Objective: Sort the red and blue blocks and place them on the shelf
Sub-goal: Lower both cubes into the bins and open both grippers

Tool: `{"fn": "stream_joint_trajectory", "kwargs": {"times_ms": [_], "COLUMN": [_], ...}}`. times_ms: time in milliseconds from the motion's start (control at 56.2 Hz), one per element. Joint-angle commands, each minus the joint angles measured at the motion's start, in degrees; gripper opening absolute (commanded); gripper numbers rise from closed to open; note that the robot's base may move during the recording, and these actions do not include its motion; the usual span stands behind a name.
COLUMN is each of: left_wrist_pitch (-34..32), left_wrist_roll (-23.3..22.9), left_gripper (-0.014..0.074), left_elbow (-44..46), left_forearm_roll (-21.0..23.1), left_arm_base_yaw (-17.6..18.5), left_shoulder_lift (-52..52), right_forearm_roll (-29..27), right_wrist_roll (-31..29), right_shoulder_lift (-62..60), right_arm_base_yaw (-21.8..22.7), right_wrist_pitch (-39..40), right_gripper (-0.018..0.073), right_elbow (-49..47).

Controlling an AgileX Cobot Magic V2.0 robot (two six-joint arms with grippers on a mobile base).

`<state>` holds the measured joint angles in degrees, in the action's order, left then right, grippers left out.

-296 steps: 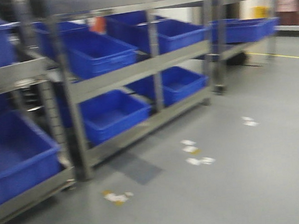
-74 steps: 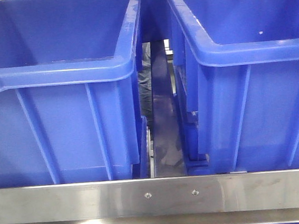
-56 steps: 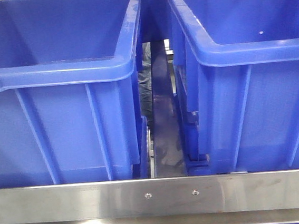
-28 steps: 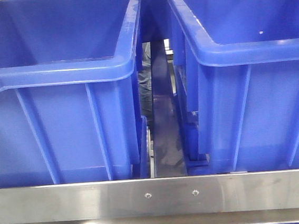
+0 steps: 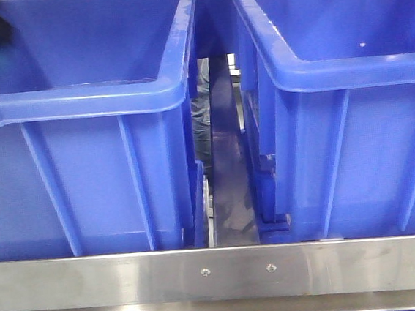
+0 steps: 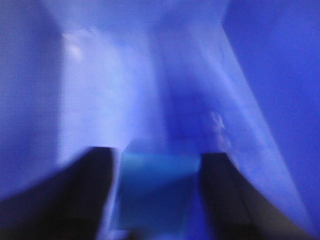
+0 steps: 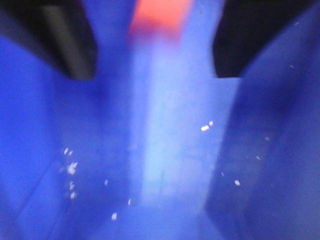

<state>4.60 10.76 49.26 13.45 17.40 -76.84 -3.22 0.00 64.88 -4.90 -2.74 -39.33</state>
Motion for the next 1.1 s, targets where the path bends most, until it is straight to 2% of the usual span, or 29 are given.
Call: {"fn": "stream_joint_trajectory", "kwargs": {"times_ms": [0, 338, 409, 516, 623, 747, 819, 890, 1086], "left_wrist_pitch": [-4.6, -4.6, -3.9, -2.8, 0.6, 7.2, 8.2, 8.2, 4.9], "left_wrist_roll": [0.0, 0.0, 0.0, 0.0, 0.0, 0.0, 0.0, 0.0, 0.0], "left_gripper": [0.0572, 0.0545, 0.0502, 0.0388, 0.0263, 0.0074, 0.0094, 0.0085, 0.0085], "left_elbow": [2.9, 2.9, 2.9, 2.9, 2.9, 2.6, 1.4, 0.1, -5.3], "left_forearm_roll": [1.0, 1.0, 1.0, 1.0, 1.0, 1.0, 0.5, 0.5, 1.1], "left_arm_base_yaw": [0.4, 0.4, 0.4, 0.4, 0.4, 0.4, 0.4, 0.4, 0.4], "left_shoulder_lift": [0.7, 1.6, 2.9, 5.3, 7.5, 10.1, 11.6, 13.4, 20.6], "right_forearm_roll": [-0.6, -0.6, -0.5, 0.3, 0.5, 0.5, 0.5, 0.6, 0.8], "right_wrist_roll": [-0.4, -0.4, -0.4, -0.4, -0.4, -0.4, -0.4, -0.4, -0.4], "right_shoulder_lift": [-1.0, -1.8, -3.1, -5.7, -8.1, -11.2, -13.3, -15.6, -24.0], "right_arm_base_yaw": [0.4, 0.4, 0.1, -0.6, -0.7, -0.7, -0.7, -0.7, -0.7], "right_wrist_pitch": [5.3, 5.9, 5.9, 5.8, 4.9, 3.4, 3.2, 3.3, 3.9], "right_gripper": [0.0617, 0.0616, 0.0613, 0.0580, 0.0455, 0.0206, 0.0048, 0.0068, 0.0050], "right_elbow": [-2.2, -2.2, -2.2, -2.2, -1.9, -0.5, 1.2, 3.2, 9.5]}}
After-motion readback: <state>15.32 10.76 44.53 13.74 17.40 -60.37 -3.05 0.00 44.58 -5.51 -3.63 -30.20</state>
